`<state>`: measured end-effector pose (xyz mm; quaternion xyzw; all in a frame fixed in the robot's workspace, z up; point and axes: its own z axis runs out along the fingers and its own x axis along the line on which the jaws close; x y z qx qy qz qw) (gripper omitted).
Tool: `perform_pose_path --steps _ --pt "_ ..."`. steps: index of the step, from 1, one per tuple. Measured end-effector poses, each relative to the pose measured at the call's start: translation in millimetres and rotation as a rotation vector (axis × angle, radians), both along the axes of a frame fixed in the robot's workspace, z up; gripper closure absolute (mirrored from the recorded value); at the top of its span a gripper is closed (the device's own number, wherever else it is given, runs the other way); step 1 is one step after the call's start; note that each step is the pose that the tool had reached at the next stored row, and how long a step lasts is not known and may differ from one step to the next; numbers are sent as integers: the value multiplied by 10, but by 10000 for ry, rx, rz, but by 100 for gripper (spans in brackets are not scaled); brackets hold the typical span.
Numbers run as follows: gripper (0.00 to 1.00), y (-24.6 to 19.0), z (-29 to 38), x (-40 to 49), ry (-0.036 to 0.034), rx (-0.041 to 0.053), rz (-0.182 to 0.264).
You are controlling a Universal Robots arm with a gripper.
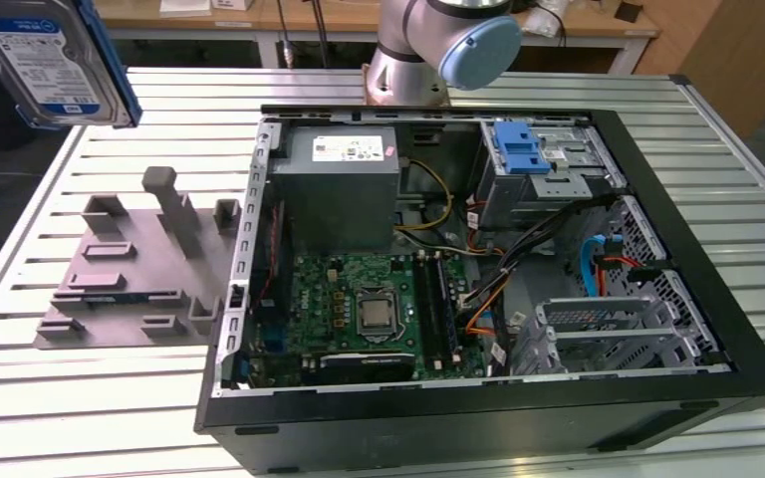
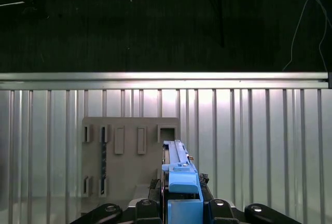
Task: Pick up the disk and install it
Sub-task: 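Pick up the disk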
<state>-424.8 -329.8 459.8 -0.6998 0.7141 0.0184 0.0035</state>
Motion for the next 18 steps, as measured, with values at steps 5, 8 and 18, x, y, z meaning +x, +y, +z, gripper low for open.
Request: perform_pose_path --steps 5,8,18 --pt "64 0 15 0 1 0 0" --pt "64 0 37 0 1 0 0" --pt "64 0 257 0 -1 1 0"
